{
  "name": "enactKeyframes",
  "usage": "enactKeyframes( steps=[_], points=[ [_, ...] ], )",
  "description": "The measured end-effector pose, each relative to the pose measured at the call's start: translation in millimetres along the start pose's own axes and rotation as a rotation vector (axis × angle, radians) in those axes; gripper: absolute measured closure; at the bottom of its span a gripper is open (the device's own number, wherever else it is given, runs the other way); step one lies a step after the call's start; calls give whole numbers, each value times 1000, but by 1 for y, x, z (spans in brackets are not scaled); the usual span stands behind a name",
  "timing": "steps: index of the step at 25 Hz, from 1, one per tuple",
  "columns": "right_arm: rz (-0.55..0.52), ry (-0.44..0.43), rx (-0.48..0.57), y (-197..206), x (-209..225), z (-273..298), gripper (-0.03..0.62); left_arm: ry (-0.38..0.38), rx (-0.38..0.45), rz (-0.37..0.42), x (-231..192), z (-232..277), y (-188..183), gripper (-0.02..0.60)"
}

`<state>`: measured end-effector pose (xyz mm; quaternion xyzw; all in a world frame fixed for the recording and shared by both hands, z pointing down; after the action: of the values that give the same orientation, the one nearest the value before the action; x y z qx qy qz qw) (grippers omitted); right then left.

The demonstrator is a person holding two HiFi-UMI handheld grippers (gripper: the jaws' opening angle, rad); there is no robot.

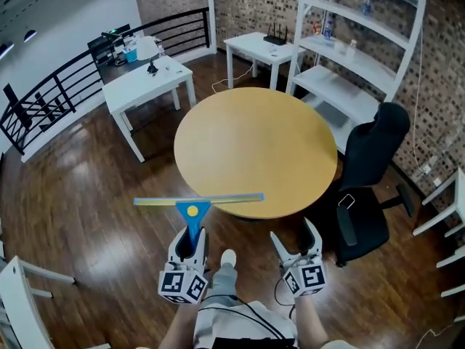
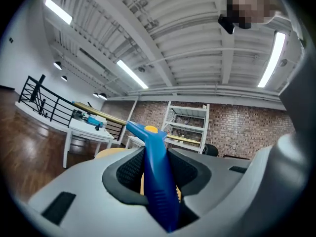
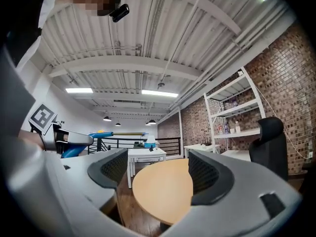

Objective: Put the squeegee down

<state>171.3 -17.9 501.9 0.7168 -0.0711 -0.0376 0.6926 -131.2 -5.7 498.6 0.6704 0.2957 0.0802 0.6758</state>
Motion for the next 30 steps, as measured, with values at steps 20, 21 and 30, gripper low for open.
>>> enactKeyframes(
  steps=[20, 21, 30],
  points=[
    [98, 85, -218, 47, 47, 276, 181, 60, -313, -137, -166, 287, 55, 456],
    [90, 81, -226, 51, 51, 283, 181, 49, -336, -154, -170, 300, 64, 456],
    [61, 106, -308, 95, 108, 328, 181, 48, -493, -142, -240, 505, 156, 456]
  ],
)
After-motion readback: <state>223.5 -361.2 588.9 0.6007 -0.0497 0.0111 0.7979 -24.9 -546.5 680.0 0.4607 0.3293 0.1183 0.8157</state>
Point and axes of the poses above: the fingertips, and each gripper's own axes: z forward along the fingers, x to its right, y out of its underside, the point moved 7 cm from there along -z, backward along the fingers, and after that the axes turned 13 degrees about y, right-handed, at the moved point
